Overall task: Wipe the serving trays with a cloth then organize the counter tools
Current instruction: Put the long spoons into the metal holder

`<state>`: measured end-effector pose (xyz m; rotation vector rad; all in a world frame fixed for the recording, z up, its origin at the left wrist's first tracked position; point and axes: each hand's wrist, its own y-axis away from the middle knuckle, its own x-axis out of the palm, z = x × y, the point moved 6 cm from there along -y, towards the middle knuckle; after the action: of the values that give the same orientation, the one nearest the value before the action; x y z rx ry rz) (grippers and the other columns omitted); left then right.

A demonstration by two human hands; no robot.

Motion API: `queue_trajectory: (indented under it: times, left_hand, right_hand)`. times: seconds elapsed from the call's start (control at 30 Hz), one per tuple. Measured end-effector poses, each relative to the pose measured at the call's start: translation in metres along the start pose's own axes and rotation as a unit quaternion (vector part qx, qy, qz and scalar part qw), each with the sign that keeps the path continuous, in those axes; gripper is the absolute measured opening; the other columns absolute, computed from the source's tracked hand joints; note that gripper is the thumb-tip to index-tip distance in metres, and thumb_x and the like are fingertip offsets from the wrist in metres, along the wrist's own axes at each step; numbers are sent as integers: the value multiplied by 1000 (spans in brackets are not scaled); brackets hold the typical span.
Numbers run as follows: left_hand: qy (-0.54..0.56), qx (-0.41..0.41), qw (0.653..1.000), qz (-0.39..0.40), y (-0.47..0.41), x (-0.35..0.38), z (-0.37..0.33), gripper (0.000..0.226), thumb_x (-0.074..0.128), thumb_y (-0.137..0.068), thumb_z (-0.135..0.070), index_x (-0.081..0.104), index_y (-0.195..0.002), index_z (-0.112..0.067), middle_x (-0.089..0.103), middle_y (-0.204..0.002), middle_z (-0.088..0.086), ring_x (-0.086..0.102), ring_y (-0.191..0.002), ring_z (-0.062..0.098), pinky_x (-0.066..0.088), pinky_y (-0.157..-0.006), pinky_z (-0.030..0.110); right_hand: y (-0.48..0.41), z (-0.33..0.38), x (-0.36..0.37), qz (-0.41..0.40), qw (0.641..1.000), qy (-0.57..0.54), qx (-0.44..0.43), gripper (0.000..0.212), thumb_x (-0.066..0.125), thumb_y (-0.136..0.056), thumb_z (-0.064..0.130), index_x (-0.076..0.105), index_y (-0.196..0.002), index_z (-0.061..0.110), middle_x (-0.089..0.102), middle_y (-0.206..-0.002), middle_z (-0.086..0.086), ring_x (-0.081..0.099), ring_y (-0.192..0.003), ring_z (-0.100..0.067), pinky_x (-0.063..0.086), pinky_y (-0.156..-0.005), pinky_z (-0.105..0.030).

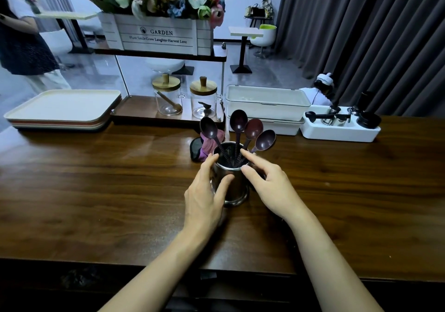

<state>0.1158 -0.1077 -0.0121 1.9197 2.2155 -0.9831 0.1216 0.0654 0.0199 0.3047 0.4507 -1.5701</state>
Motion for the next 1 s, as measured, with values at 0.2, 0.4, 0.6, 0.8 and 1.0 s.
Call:
queue_trajectory:
  times: [0.2, 0.4, 0.6, 0.8, 1.0]
  left_hand:
    - [2, 4, 1000, -24, -1, -5, 3, 54, 71, -90, -46, 51, -138, -31, 65, -130, -12, 64, -115, 7, 50, -92, 26]
    - [18, 10, 999, -29, -2, -6, 5, 53, 79, -86, -38, 45, -127, -38, 43, -154, -9, 61, -125, 18, 53, -97, 39]
    - [11, -6, 1000, -12, -1, -7, 6, 49, 72, -92, -38, 41, -130, -42, 59, -140, -10, 61, -121, 11, 51, -99, 39]
    - [4, 9, 1000, -22, -1, -13, 1, 31, 58, -100, -39, 49, -129, -34, 64, -124, -14, 64, -105, 3, 54, -94, 40]
    - [-1, 30, 1000, 3, -7, -17, 1, 44, 56, -97, -48, 50, -138, -35, 58, -134, -17, 62, -114, 6, 55, -94, 42]
  right_hand:
    - [12, -22, -26, -93, 981, -171, 11, 27, 58, -101, 13, 74, -119, 27, 73, -119, 7, 67, -114, -11, 56, -96, -33]
    - [17, -82, -52, -150, 976, 82, 133, 23, 62, -98, 25, 69, -115, 38, 69, -100, 14, 66, -91, -11, 55, -73, -27]
    - [6, -88, -31, -96, 967, 199, 125, 36, 64, -97, 35, 58, -132, 35, 63, -94, 16, 59, -90, -11, 52, -85, -38]
    - [-7, -92, -28, -65, 970, 199, 126, 28, 63, -97, 26, 57, -118, 43, 62, -89, 11, 61, -78, -9, 56, -70, -34]
    - [-6, -79, -48, -86, 985, 94, 113, 24, 57, -96, 17, 65, -100, 39, 65, -87, -1, 63, -82, -19, 55, -75, -40]
